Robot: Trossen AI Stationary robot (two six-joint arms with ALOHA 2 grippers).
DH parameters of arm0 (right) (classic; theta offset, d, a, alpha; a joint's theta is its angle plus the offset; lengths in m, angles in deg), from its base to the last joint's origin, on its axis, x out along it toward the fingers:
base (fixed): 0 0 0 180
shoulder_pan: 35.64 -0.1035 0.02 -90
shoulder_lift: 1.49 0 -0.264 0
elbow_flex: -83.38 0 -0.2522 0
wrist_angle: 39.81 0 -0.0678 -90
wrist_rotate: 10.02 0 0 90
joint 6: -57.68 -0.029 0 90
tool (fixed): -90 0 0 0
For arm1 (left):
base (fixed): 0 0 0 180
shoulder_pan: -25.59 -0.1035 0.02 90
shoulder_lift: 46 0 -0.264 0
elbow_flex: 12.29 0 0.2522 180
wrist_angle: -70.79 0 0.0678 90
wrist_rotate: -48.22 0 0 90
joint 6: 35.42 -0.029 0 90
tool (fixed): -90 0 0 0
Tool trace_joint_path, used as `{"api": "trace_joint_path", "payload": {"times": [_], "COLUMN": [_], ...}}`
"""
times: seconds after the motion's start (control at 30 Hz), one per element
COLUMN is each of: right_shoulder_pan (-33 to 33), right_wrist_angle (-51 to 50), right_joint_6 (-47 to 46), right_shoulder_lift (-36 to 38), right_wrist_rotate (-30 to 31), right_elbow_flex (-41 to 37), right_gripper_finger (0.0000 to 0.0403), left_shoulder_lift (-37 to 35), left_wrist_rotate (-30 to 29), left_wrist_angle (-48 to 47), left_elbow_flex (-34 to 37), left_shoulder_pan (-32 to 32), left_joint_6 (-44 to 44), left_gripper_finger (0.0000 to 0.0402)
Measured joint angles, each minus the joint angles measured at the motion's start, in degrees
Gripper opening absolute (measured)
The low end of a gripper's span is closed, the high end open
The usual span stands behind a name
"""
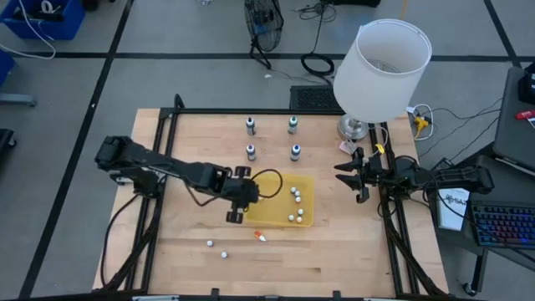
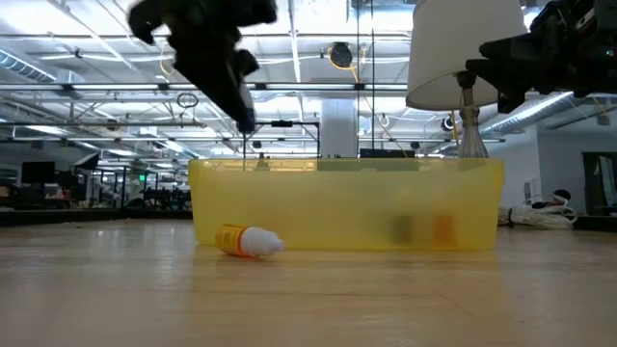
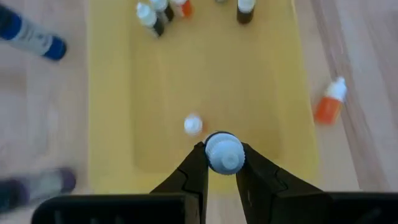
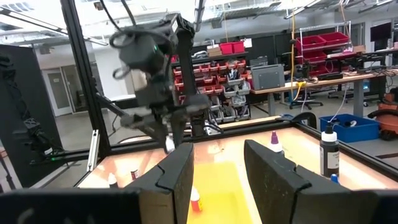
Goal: Pick & Place food coloring
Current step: Put the small blue food coloring bottle into the yellow container, then put the small red food coloring bottle into the yellow container
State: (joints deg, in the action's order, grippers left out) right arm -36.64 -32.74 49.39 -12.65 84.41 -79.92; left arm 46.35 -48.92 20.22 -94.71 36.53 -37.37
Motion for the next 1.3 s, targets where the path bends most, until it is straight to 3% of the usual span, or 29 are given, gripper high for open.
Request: {"api": "trace_joint_path", "payload": {"times": [0.3,0.57,1.07,1.3], "right_shoulder_pan": [0.0,0.0,0.0,0.0], "right_wrist_angle": [0.1,-0.1,0.0,-0.1], "right_joint_6": [0.0,0.0,0.0,0.0], "right_shoulder_lift": [-0.8,-1.4,-1.4,-1.5], "right_wrist_rotate": [0.0,0.0,0.0,0.0], "right_elbow_flex": [0.0,0.0,0.0,0.0], "right_gripper_finger": [0.0130,0.0130,0.0130,0.0130], "left_shoulder_lift": [10.4,16.8,11.2,9.8], "left_wrist_rotate": [6.6,8.7,9.4,8.1], "left_wrist_angle": [5.8,8.0,9.7,9.9], "left_elbow_flex": [0.4,0.2,0.5,0.5], "left_shoulder_pan": [0.6,1.3,1.3,1.3], "left_joint_6": [-1.9,-1.2,-0.5,-0.4], "left_gripper_finger": [0.0061,0.0070,0.0122,0.0124]}}
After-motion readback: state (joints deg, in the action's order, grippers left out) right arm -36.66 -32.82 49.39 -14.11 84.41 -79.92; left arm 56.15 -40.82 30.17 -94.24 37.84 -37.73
